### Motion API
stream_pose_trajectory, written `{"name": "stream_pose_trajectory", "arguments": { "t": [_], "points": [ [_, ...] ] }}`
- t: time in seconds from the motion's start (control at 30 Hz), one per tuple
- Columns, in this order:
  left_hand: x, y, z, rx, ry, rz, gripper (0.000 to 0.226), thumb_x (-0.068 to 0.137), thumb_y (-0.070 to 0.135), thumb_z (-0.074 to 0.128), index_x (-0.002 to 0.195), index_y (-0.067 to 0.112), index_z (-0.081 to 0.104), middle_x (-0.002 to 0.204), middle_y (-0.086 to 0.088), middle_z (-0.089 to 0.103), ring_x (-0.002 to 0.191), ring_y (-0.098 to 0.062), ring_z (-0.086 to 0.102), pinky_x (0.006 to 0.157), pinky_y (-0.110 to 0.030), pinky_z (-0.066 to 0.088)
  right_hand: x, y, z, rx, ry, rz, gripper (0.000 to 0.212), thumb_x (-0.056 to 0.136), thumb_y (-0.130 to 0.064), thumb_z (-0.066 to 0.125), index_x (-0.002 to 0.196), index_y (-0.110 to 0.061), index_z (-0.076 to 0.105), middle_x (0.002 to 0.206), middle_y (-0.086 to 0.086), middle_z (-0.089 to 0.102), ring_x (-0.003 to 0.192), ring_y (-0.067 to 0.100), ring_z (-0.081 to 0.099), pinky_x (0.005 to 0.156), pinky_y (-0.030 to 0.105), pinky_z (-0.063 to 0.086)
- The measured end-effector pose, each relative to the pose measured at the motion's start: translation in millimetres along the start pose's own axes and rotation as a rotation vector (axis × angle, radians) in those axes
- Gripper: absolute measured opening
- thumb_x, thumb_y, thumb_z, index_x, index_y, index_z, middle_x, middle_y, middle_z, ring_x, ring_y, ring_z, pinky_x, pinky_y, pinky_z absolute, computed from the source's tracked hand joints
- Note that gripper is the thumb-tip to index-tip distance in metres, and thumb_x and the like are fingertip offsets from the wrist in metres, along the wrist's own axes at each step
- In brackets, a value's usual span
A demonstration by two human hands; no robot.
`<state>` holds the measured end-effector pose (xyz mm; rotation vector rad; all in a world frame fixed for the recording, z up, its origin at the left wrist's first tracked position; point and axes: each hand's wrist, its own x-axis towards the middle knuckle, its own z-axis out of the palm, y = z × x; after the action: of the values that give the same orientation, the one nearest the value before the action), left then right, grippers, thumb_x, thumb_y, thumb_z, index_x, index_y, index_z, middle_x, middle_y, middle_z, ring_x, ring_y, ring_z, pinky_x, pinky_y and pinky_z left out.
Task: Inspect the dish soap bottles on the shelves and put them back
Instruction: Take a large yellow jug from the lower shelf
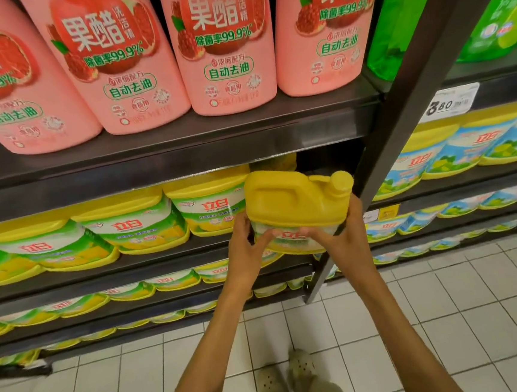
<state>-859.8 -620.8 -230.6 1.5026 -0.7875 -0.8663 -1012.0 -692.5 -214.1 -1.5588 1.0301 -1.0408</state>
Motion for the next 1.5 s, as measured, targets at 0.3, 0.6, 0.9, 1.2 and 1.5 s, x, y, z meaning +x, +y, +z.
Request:
{"name": "stream_pose_trajectory", "arguments": {
  "t": [0.3,0.6,0.9,1.2,1.5],
  "points": [
    [-52.6,1.6,-15.4,-0.14,0.122,-0.144,0.015,0.082,0.021,0.068,0.091,0.032,0.061,0.097,0.001,0.069,0.086,-0.01,0.069,0.066,-0.021,0.057,-12.9,-24.6,-1.3,0.216,-0.175,0.204,0.043,0.07,-0.056,0.072,0.104,-0.035,0.055,0.096,-0.009,0.069,0.087,0.009,0.07,0.067,0.022,0.057],
    [-85.9,-5.5,-28.4,-0.392,-0.044,-0.418,0.078,0.076,0.067,0.056,0.139,0.021,0.046,0.133,-0.008,0.059,0.119,-0.028,0.06,0.092,-0.043,0.054,-28.9,-23.8,14.8,0.228,-0.079,0.471,0.028,0.093,-0.05,0.054,0.093,-0.023,0.061,0.093,0.004,0.07,0.082,0.011,0.071,0.07,0.033,0.057],
    [-96.6,2.8,-35.3,-0.423,-0.127,-0.562,0.072,0.069,0.053,0.065,0.133,0.021,0.054,0.123,-0.01,0.066,0.114,-0.03,0.063,0.103,-0.053,0.043,-20.9,-37.3,14.0,0.271,-0.098,0.725,0.047,0.088,-0.063,0.053,0.105,-0.021,0.066,0.098,0.01,0.075,0.089,0.027,0.073,0.079,0.044,0.059],
    [-98.4,29.9,-39.2,-0.177,-0.019,-0.467,0.053,0.056,0.07,0.066,0.097,0.036,0.068,0.092,0.012,0.076,0.087,-0.006,0.072,0.078,-0.028,0.057,-24.4,-36.5,5.9,0.433,-0.307,0.655,0.045,0.072,-0.061,0.061,0.104,-0.031,0.069,0.101,0.006,0.076,0.091,0.024,0.074,0.068,0.038,0.061],
    [-102.4,42.3,-34.8,-0.217,-0.024,-0.54,0.08,0.06,0.07,0.056,0.129,0.029,0.055,0.117,-0.001,0.069,0.107,-0.021,0.066,0.098,-0.047,0.049,-20.9,-49.7,9.5,0.341,-0.216,0.635,0.06,0.071,-0.06,0.064,0.118,-0.022,0.064,0.109,0.012,0.073,0.098,0.031,0.071,0.087,0.049,0.057]
  ]
}}
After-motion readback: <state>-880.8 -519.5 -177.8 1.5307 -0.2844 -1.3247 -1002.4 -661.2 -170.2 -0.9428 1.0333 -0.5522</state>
